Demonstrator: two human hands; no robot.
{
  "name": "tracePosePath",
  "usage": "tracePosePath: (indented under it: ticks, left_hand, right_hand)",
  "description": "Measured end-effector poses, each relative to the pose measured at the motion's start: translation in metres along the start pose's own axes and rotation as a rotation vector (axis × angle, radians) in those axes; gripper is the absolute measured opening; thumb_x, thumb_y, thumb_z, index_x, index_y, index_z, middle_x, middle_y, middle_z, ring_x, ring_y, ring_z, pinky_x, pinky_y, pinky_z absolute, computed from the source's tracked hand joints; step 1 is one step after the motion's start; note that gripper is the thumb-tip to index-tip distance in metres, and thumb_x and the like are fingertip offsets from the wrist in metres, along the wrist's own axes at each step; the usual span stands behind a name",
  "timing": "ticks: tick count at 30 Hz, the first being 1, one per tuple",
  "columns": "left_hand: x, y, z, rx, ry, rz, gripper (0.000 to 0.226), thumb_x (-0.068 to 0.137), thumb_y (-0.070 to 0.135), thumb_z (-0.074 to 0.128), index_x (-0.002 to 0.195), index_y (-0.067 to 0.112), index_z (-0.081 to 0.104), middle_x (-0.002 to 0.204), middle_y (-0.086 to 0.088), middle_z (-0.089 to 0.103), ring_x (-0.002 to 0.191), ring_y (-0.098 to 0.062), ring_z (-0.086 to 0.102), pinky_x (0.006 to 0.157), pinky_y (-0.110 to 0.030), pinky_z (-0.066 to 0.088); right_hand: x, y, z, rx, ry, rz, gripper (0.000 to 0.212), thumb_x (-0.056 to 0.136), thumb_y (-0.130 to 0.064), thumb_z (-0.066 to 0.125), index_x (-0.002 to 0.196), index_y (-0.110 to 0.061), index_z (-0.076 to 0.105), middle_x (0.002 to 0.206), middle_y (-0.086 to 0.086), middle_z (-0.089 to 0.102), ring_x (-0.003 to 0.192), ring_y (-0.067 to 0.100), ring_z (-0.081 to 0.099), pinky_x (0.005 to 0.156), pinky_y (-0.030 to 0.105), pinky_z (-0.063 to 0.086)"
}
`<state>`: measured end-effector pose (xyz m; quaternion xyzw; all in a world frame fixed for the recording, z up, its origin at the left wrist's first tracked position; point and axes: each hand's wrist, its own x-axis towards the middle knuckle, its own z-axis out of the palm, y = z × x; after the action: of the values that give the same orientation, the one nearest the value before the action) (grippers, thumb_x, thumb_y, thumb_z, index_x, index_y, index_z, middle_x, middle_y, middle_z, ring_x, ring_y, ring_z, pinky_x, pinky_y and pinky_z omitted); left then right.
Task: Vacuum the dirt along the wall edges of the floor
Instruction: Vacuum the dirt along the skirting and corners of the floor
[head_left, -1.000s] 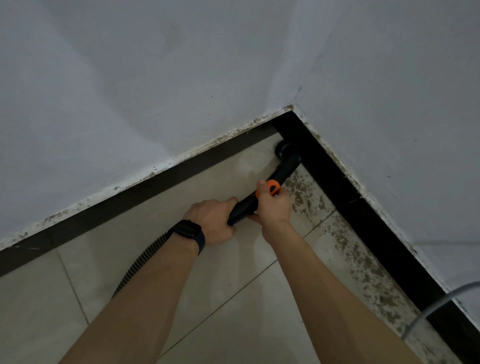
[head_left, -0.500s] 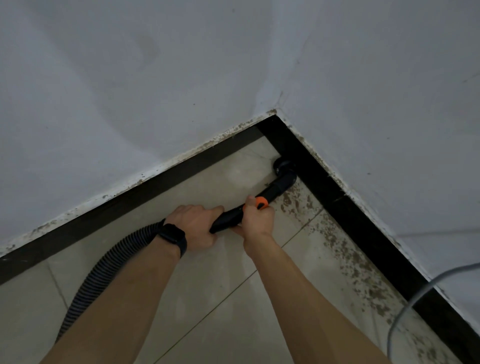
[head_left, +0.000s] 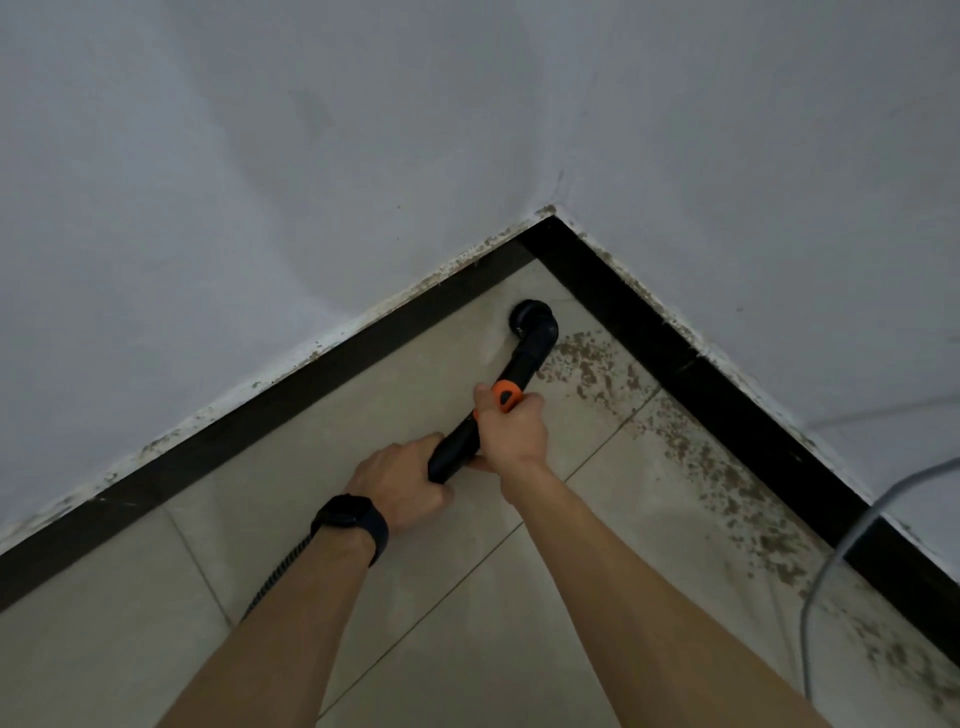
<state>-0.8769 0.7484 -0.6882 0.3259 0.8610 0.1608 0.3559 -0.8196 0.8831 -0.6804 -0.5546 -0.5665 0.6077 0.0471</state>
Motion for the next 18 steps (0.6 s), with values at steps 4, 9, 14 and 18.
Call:
tracePosePath:
  ticks: [4,9,14,18]
  left_hand:
    - [-0.035,-0.017,0.015,-0.012,0.006,-0.026,0.021,0.077,0.028,0.057,0.092,0.037,0.044,0.077,0.006,0.061,0.068,-0.017,0.06,0.066,-0.033,0.054]
    - [-0.07,-0.029,0.027,0.008,0.023,-0.064,0.02,0.078,0.03,0.057,0.092,0.036,0.043,0.076,0.007,0.061,0.066,-0.016,0.059,0.065,-0.032,0.053]
    - [-0.096,-0.028,0.04,0.055,0.005,-0.054,0.026,0.078,0.03,0.057,0.098,0.037,0.042,0.082,0.005,0.063,0.071,-0.022,0.061,0.064,-0.032,0.052]
    - [-0.109,-0.022,0.051,0.18,0.009,0.012,0.027,0.081,0.035,0.056,0.1,0.036,0.037,0.088,0.002,0.065,0.078,-0.025,0.063,0.06,-0.03,0.043]
  right_hand:
    - [-0.032,0.019,0.008,0.009,-0.062,0.003,0.039,0.099,-0.046,0.062,0.115,-0.017,0.042,0.099,0.003,0.059,0.092,0.025,0.066,0.083,0.055,0.061]
    - [-0.063,0.039,0.013,0.099,-0.203,0.122,0.049,0.096,-0.051,0.064,0.125,-0.015,0.047,0.113,0.009,0.064,0.101,0.027,0.067,0.084,0.056,0.062]
    - [-0.082,0.062,0.006,0.207,-0.217,0.179,0.04,0.1,-0.045,0.062,0.121,-0.012,0.054,0.114,0.011,0.069,0.103,0.028,0.069,0.081,0.057,0.062]
    - [-0.096,0.085,-0.008,0.286,-0.166,0.191,0.024,0.104,-0.036,0.058,0.108,-0.013,0.055,0.1,0.009,0.068,0.091,0.023,0.068,0.082,0.054,0.062]
